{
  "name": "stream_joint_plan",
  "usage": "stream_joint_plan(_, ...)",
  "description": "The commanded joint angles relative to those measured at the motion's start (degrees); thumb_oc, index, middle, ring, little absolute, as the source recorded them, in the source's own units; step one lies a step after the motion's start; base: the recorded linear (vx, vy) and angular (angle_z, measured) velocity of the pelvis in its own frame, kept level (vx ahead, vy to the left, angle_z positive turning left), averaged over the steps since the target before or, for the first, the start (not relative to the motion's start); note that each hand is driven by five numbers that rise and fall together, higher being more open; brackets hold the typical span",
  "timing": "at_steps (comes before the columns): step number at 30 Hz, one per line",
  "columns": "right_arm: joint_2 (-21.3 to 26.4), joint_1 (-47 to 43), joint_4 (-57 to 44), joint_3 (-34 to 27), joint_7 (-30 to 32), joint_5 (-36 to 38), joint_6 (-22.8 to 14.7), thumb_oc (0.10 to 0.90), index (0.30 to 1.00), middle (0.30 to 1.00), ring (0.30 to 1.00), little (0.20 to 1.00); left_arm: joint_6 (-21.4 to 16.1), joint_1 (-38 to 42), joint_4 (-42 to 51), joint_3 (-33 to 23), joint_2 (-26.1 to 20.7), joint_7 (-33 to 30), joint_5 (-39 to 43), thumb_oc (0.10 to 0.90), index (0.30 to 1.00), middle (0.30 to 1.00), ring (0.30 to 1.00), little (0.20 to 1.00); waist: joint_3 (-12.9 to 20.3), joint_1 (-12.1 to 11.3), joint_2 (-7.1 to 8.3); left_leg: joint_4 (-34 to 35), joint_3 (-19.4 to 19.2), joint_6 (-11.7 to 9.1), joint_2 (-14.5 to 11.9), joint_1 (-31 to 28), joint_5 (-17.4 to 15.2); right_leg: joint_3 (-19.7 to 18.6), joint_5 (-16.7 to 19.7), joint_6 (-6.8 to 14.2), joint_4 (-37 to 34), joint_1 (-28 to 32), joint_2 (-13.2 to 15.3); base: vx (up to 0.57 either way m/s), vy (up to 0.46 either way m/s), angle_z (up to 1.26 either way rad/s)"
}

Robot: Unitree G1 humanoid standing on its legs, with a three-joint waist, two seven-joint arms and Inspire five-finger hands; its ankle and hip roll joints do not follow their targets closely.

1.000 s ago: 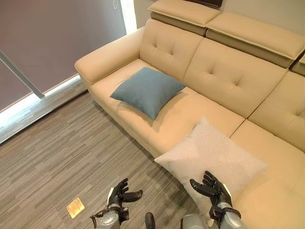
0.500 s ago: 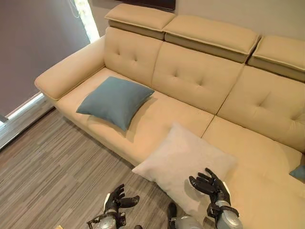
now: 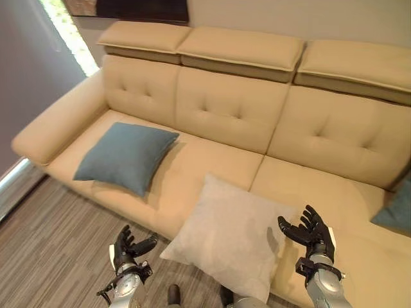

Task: Pick up all the scattered cushions and arrange them neatly on the sofa.

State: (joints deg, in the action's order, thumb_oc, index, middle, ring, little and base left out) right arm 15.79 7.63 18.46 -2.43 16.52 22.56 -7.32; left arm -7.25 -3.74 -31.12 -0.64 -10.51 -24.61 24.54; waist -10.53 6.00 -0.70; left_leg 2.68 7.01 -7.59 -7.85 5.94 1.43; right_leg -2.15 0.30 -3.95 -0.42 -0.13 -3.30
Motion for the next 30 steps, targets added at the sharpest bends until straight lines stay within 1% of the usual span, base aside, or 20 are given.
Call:
stream_joint_plan(1,1.47,-0.54,-5.41,-1.32,-0.78,-2.16,-5.26,0.800,0.900,0.900,0.900,0.900,-5.87,3.26,3.22,-1.27,-5.17,-1.24,-3.52,0.800,0.900,0.900,0.900,0.900,2.69,0.91,-2.94,-0.52,-2.13,2.21,0.51,0.62,3.74,-1.72,-8.39,6.76,4.41,4.54,6.12,0.27,0.306,-0.86)
stream_joint_plan(4,1.37,-0.26,-5.61,-1.25,-0.96,-2.66,-5.14,0.800,0.900,0.900,0.900,0.900,-5.65,3.31,2.99,-0.78,-5.57,-0.77,-4.12,0.800,0.900,0.900,0.900,0.900,3.41,0.97,-3.27,-1.14,-2.98,2.76,1.53,-0.94,2.36,-2.93,-7.48,7.47,4.12,4.37,7.38,0.15,0.197,-0.61)
stream_joint_plan(5,1.06,0.03,-5.60,-1.09,-1.77,-2.85,-4.48,0.800,0.900,0.900,0.900,0.900,-5.51,3.14,2.98,-0.46,-5.57,0.23,-3.91,0.800,0.900,0.900,0.900,0.900,3.75,1.12,-3.42,-1.27,-4.25,3.77,2.43,-2.41,1.13,-4.39,-6.89,8.25,4.39,4.04,8.38,0.16,0.237,-0.61)
stream_joint_plan(6,1.05,0.05,-5.63,-1.10,-1.77,-2.86,-4.46,0.800,0.900,0.900,0.900,0.900,-5.52,3.14,2.95,-0.44,-5.58,0.24,-3.90,0.800,0.900,0.900,0.900,0.900,3.75,0.97,-3.39,-1.29,-4.40,3.80,2.44,-2.47,1.07,-4.54,-6.91,8.28,4.41,4.02,8.42,0.15,0.241,-0.55)
stream_joint_plan(8,0.49,0.12,-5.18,-0.49,-2.46,-2.90,-3.82,0.800,0.900,0.900,0.900,0.900,-5.24,3.27,2.38,-0.03,-5.56,1.05,-3.46,0.800,0.900,0.900,0.900,0.900,3.93,1.43,-3.61,-1.92,-5.49,5.20,3.74,-3.03,-0.49,-6.32,-6.44,9.12,5.29,3.46,9.57,0.14,0.257,-0.43)
stream_joint_plan(9,-0.15,0.19,-4.97,-0.13,-2.75,-2.93,-3.43,0.800,0.900,0.900,0.900,0.900,-4.81,3.63,2.31,0.18,-5.72,1.37,-3.45,0.800,0.900,0.900,0.900,0.900,3.83,1.53,-3.80,-2.63,-6.50,6.38,4.99,-3.08,-1.75,-7.55,-6.41,9.89,6.80,2.47,10.44,0.11,0.241,-0.36)
stream_joint_plan(11,-0.43,-0.08,-4.88,0.15,-2.85,-3.06,-3.45,0.800,0.900,0.900,0.900,0.900,-4.74,3.84,2.72,0.10,-5.89,1.35,-3.37,0.800,0.900,0.900,0.900,0.900,3.60,1.47,-4.05,-2.77,-7.60,6.87,5.41,-3.28,-2.44,-7.47,-6.37,10.23,8.41,1.15,10.76,0.07,0.229,-0.54)
stream_joint_plan(12,-0.73,-0.54,-4.87,0.78,-2.38,-3.49,-3.50,0.800,0.900,0.900,0.900,0.900,-4.75,3.84,3.14,-0.17,-6.28,1.22,-3.20,0.800,0.900,0.900,0.900,0.900,2.77,0.80,-4.27,-3.23,-10.22,7.71,5.44,-3.29,-3.41,-5.45,-5.94,11.34,12.79,-2.23,11.72,0.06,0.249,-0.61)
stream_joint_plan(14,-1.27,-0.61,-4.94,1.57,-2.80,-4.03,-3.29,0.800,0.900,0.900,0.900,0.900,-4.45,3.05,3.14,-0.50,-6.56,1.54,-3.39,0.800,0.900,0.900,0.900,0.900,2.39,0.04,-4.61,-2.94,-12.52,8.30,5.52,-4.29,-4.54,0.46,-4.72,11.38,15.21,-4.19,14.19,0.07,0.132,-1.01)
stream_joint_plan(15,-1.54,-0.61,-4.69,2.05,-2.81,-3.88,-3.16,0.800,0.900,0.900,0.900,0.900,-4.19,2.43,2.51,-1.03,-6.46,1.42,-3.16,0.800,0.900,0.900,0.900,0.900,2.32,-0.06,-4.86,-2.65,-13.73,8.32,5.43,-4.95,-4.84,3.94,-3.38,11.52,15.67,-5.18,15.67,0.09,0.028,-1.17)
stream_joint_plan(16,-1.67,-0.59,-4.73,2.27,-3.02,-3.73,-2.99,0.800,0.900,0.900,0.900,0.900,-4.06,2.03,2.26,-1.43,-6.44,1.52,-2.91,0.800,0.900,0.900,0.900,0.900,2.44,-0.02,-5.07,-2.29,-14.60,8.27,5.22,-5.49,-4.98,5.52,-2.86,11.81,15.24,-5.68,16.35,0.06,0.005,-0.69)
stream_joint_plan(17,-1.66,-0.57,-4.75,2.28,-3.02,-3.73,-2.97,0.800,0.900,0.900,0.900,0.900,-4.06,2.02,2.25,-1.44,-6.44,1.53,-2.90,0.800,0.900,0.900,0.900,0.900,2.44,-0.04,-5.09,-2.22,-14.63,8.27,5.20,-5.55,-4.97,5.50,-2.83,11.82,15.18,-5.64,16.32,0.10,-0.025,-0.64)
stream_joint_plan(18,-1.40,-0.95,-4.83,2.74,-3.20,-3.84,-2.85,0.800,0.900,0.900,0.900,0.900,-4.15,1.33,1.71,-1.96,-6.30,1.77,-2.28,0.800,0.900,0.900,0.900,0.900,2.50,-0.33,-5.30,-1.63,-16.47,7.96,4.52,-6.78,-5.44,8.05,-2.34,11.88,13.18,-6.29,16.99,0.16,-0.097,-0.57)
stream_joint_plan(19,-0.92,-1.15,-5.09,3.17,-3.13,-4.37,-2.45,0.800,0.900,0.900,0.900,0.900,-4.25,0.64,1.53,-2.08,-6.00,2.03,-1.33,0.800,0.900,0.900,0.900,0.900,2.23,-0.21,-5.45,-1.21,-17.59,7.65,3.88,-8.22,-5.79,10.69,-1.43,11.92,10.80,-7.76,17.08,0.22,-0.153,-0.80)
stream_joint_plan(20,-0.73,-1.02,-4.95,3.02,-2.90,-4.59,-2.27,0.800,0.900,0.900,0.900,0.900,-4.30,0.82,0.59,-1.56,-5.78,2.35,-0.91,0.800,0.900,0.900,0.900,0.900,1.98,0.28,-5.19,-1.36,-17.47,7.26,3.72,-8.89,-5.94,10.92,-1.66,12.05,8.71,-7.44,16.54,0.19,-0.177,-0.95)
stream_joint_plan(21,-0.71,-0.76,-4.88,2.97,-2.49,-4.76,-2.18,0.800,0.900,0.900,0.900,0.900,-4.41,0.84,0.15,-1.32,-5.59,2.38,-0.85,0.800,0.900,0.900,0.900,0.900,2.06,0.57,-4.96,-1.27,-17.46,7.10,3.66,-9.17,-5.95,9.92,-1.29,12.31,7.89,-7.41,16.10,0.15,-0.163,-0.58)
stream_joint_plan(23,-0.87,-0.29,-5.04,2.52,-1.96,-4.41,-2.17,0.800,0.900,0.900,0.900,0.900,-4.31,1.01,-0.32,-0.59,-5.03,2.68,-0.76,0.800,0.900,0.900,0.900,0.900,2.38,0.84,-4.36,-1.35,-17.00,6.64,3.29,-9.87,-6.17,8.88,-1.86,11.79,7.01,-6.20,15.25,0.16,-0.202,0.18)
stream_joint_plan(26,0.44,-0.25,-5.47,2.05,-1.64,-5.56,-2.34,0.800,0.900,0.900,0.900,0.900,-4.11,1.25,-1.17,0.50,-4.50,3.21,-0.41,0.800,0.900,0.900,0.900,0.900,2.80,1.26,-3.92,-3.02,-16.55,5.40,1.30,-10.24,-6.46,9.06,-3.22,10.36,7.20,-4.98,13.43,0.16,-0.268,0.36)
stream_joint_plan(28,1.33,-0.24,-5.53,1.84,-1.54,-6.19,-2.69,0.800,0.900,0.900,0.900,0.900,-3.72,2.00,-1.80,1.51,-4.34,3.91,-0.68,0.800,0.900,0.900,0.900,0.900,2.26,1.55,-3.66,-9.00,-15.85,4.14,-1.17,-8.39,-4.82,9.48,-4.99,8.59,7.07,-3.47,11.50,0.10,-0.314,-0.05)
stream_joint_plan(30,2.14,-0.70,-5.05,1.87,-0.89,-5.96,-3.07,0.800,0.900,0.900,0.900,0.900,-3.54,3.14,-1.81,2.43,-4.42,3.75,-0.81,0.800,0.900,0.900,0.900,0.900,0.61,1.04,-2.70,-18.83,-14.33,3.28,-3.20,-3.47,-1.26,10.25,-6.13,6.74,7.35,-2.20,10.69,-0.01,-0.301,0.10)
